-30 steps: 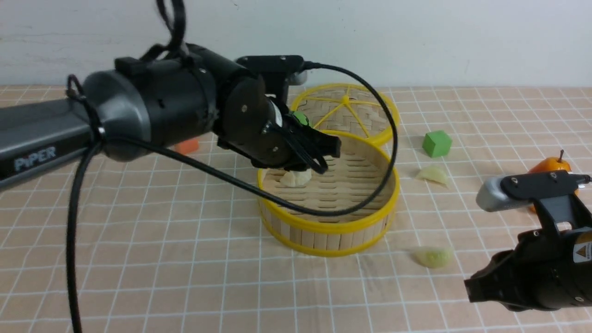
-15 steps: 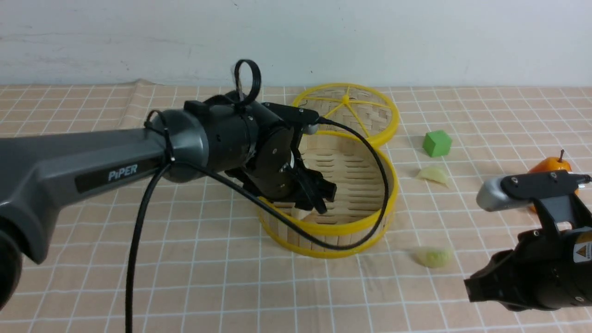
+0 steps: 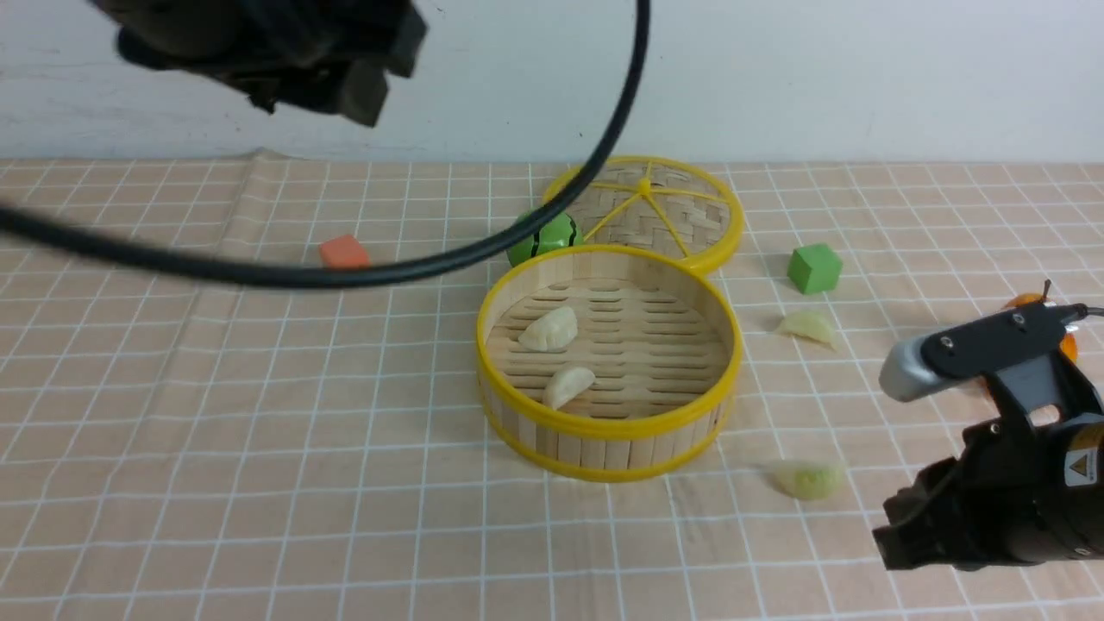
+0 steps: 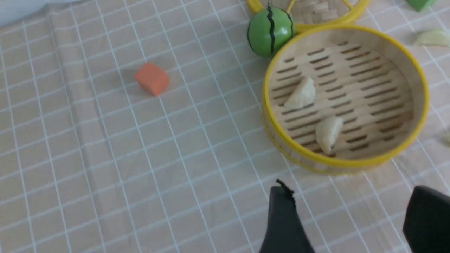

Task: Put the dumplings into the steamer on the table with the brown tablecloth.
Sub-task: 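Reach for and grasp a dumpling lying on the table beside the steamer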

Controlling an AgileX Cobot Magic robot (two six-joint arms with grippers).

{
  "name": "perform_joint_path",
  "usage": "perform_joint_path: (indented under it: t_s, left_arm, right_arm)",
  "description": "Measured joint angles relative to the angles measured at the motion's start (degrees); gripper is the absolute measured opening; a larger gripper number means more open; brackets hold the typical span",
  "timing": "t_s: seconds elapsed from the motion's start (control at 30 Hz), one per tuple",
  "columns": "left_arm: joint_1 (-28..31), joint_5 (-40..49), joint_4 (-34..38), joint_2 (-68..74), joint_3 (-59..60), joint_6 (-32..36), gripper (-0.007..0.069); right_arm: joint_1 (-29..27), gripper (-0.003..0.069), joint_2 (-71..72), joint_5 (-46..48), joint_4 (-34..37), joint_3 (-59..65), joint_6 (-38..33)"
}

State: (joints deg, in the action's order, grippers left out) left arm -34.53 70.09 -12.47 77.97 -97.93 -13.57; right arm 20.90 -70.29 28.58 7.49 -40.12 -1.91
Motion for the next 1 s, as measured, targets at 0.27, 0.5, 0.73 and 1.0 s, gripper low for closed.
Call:
perform_joint_path:
  t_s: [0.27,0.5,0.73,1.0]
  left_arm:
    - [0.00,-5.27,2.73,-20.97,31.05,2.55,0.0304]
    - [0.00,-5.82,2.56,-34.41,59.06,-1.43,0.0197]
    - [0.00,-11.94,-0.22,-51.06,69.39,-3.34,0.0083]
    - [0.00,-25.25,-6.90,-65.44,78.41,-5.02,0.0054]
  right_arm:
    - [-1.94,0.0254,-12.74,1.19,-2.79,-16.34,3.01]
    - [-8.69,0.0437,-27.30,3.31,-3.55,-34.92,2.96]
    - [-13.06,0.0456,-43.58,9.44,-3.72,-49.41,-0.97]
    - [-13.28,0.0458,-54.72,12.51,-2.17,-60.41,-3.44]
